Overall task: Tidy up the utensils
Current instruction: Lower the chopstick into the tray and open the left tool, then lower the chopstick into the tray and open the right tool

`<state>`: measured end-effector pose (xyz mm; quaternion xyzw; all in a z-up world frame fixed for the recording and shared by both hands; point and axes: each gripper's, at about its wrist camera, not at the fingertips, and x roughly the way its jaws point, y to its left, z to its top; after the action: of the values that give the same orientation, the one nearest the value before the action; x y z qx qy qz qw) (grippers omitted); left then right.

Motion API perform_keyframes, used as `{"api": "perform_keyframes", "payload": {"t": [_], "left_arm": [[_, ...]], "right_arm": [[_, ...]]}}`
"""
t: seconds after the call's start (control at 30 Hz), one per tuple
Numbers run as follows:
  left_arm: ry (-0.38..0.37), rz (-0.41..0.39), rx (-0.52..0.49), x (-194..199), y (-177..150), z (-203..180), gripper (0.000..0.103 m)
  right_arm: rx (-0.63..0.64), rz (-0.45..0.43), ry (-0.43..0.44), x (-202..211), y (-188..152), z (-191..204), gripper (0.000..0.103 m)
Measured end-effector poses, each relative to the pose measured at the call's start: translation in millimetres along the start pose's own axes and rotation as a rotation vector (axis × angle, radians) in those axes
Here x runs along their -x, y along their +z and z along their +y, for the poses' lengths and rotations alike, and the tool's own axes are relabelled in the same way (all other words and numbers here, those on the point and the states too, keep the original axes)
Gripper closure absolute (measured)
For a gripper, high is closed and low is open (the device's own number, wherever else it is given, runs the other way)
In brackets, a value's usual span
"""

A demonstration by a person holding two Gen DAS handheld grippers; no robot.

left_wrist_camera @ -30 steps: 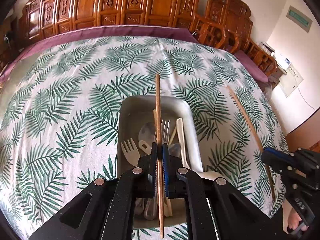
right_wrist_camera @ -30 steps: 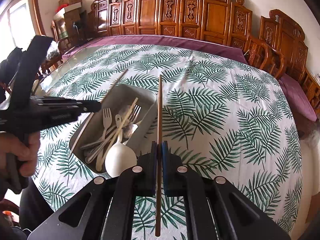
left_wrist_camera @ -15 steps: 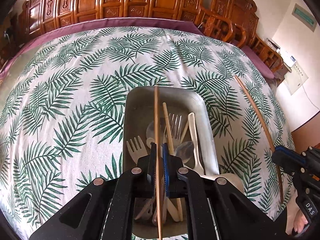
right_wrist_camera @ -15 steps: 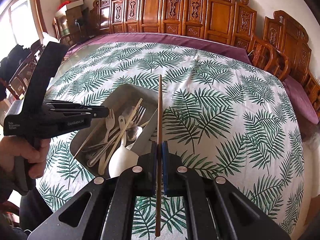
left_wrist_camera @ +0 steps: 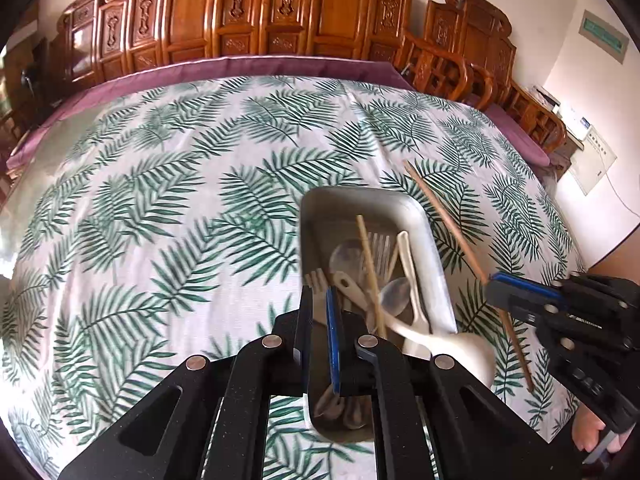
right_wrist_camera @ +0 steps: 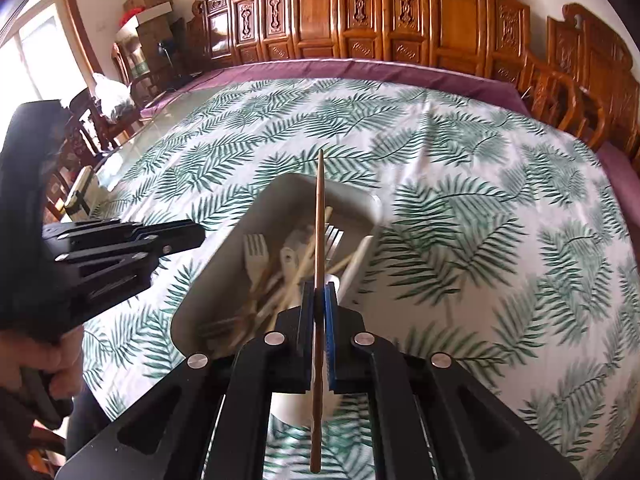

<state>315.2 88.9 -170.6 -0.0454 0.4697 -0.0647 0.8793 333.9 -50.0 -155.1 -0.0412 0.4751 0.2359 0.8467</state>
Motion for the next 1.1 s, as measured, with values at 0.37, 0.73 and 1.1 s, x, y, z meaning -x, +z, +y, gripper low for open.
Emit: {"api": "perform_keyframes", "payload": {"t": [0.37, 0.73, 1.1], "left_arm": [[0.051, -0.042, -0.02, 17, -12, 25, 0.097], [0.036, -0.048, -0.016, 19, -15, 28, 0.097], [0.042, -0.054, -0.018, 22, -14, 27, 0.097]], "right_arm": [[-0.053, 0.039, 0.038, -42, 18, 14, 0.097], [-0.052, 0.119, 0.0, -66, 13, 21, 0.097], [-0.078, 0.13, 0.032, -78, 23, 19, 0.097]]}}
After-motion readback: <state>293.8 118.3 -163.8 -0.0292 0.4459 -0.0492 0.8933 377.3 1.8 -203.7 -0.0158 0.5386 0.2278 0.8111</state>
